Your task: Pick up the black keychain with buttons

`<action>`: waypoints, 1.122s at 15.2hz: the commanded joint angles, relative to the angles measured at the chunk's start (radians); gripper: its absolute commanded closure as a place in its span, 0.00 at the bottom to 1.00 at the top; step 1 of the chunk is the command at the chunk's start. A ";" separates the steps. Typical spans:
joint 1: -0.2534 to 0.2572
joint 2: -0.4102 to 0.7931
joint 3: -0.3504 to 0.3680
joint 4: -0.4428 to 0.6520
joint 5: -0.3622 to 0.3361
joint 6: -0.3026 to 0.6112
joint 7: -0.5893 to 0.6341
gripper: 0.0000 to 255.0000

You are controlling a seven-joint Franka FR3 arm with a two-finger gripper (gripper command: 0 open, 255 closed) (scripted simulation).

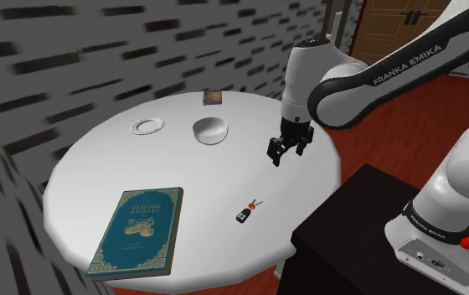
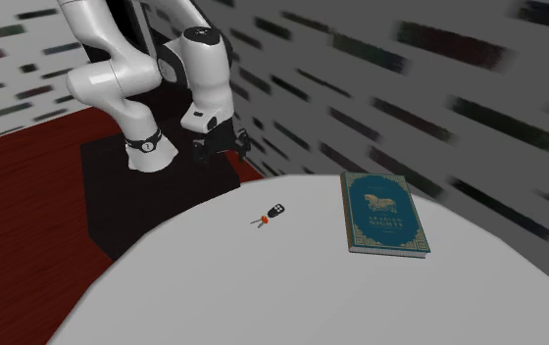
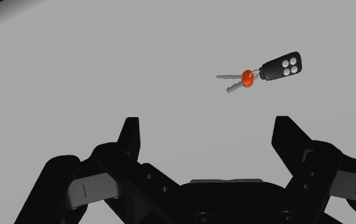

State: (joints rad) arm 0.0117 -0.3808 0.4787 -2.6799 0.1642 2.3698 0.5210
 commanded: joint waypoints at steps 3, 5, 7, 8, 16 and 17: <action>-0.038 0.173 0.092 0.032 -0.059 0.130 0.157 0.00; -0.064 0.272 0.133 0.060 -0.131 0.187 0.258 0.00; -0.083 0.378 0.158 0.096 -0.237 0.235 0.381 0.00; -0.084 0.432 0.159 0.117 -0.300 0.254 0.449 0.00; 0.113 0.813 -0.018 0.343 -0.652 0.331 0.858 0.00; 0.140 0.854 -0.039 0.376 -0.671 0.336 0.889 0.00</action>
State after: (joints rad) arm 0.1103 0.4100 0.4777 -2.3468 -0.4627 2.6921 1.3575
